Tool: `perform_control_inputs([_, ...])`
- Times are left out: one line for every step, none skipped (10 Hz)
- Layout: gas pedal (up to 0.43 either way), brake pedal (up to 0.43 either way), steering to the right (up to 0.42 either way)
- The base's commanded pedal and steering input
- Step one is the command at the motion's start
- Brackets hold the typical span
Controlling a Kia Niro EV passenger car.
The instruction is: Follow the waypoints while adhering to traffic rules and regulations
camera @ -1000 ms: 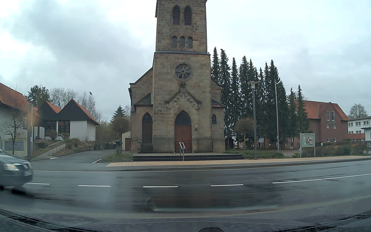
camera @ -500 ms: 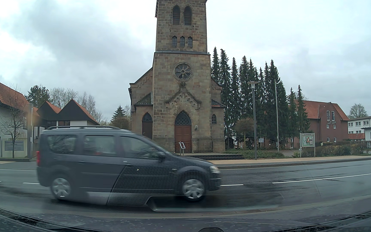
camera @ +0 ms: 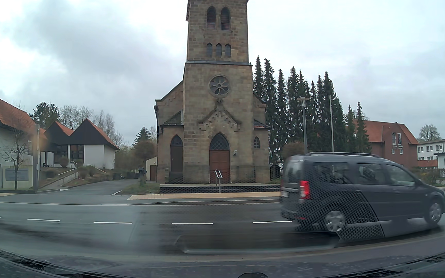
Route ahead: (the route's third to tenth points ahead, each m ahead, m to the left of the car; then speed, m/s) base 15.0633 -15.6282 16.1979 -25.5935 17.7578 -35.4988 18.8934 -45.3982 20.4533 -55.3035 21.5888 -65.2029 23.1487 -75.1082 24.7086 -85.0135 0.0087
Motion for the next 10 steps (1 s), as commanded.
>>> perform_control_inputs([0.000,0.220,-0.003])
perform_control_inputs([0.000,0.220,-0.003])
perform_control_inputs([0.000,0.220,-0.003])
perform_control_inputs([0.000,0.220,-0.003])
perform_control_inputs([0.000,0.213,-0.003])
perform_control_inputs([0.000,0.201,-0.003])
perform_control_inputs([0.000,0.159,-0.003])
perform_control_inputs([0.000,0.073,-0.003])
perform_control_inputs([0.000,0.000,-0.003])
perform_control_inputs([0.000,0.000,-0.003])
